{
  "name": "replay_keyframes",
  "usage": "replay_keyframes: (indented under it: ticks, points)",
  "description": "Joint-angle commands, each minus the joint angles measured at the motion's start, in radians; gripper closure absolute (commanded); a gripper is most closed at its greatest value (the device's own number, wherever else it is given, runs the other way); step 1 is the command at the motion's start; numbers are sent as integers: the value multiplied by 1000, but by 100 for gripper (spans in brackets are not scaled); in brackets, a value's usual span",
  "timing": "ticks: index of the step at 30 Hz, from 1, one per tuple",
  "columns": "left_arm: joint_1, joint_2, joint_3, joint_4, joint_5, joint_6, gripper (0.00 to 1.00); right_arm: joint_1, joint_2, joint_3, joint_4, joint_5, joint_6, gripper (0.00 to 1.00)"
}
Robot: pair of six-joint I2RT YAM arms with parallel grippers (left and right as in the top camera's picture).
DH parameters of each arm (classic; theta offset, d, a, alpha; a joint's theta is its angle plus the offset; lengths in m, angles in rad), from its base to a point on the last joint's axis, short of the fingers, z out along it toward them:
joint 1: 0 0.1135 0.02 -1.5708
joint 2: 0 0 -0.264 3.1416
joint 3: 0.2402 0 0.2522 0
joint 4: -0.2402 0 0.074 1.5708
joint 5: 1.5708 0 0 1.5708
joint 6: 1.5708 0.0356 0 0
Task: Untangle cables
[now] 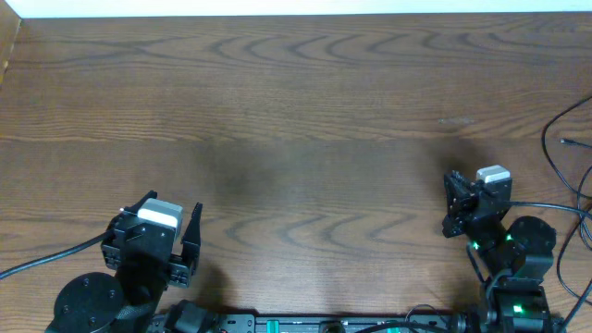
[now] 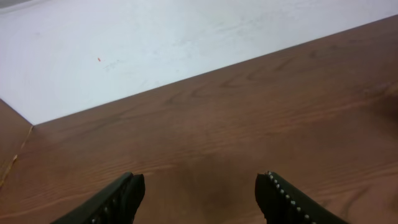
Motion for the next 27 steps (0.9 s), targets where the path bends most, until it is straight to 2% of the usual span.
replay_keyframes:
  ticks: [1,2,3,4,13,27]
  points:
    - [3,-3,2,0,-9,-5,37,5,-3,-49,16,161,120,82]
    - [3,-3,2,0,-9,-5,37,5,-3,-59,13,195,136,81]
    - [3,-3,2,0,-9,-5,38,5,-3,-73,9,239,169,92]
    - [3,-3,2,0,-9,-5,37,5,-3,-89,10,271,206,99]
    - [3,-3,2,0,-9,-6,37,5,-3,-192,14,285,225,99]
    - [3,-3,2,-4,-9,-5,38,5,-2,-195,-95,286,241,99]
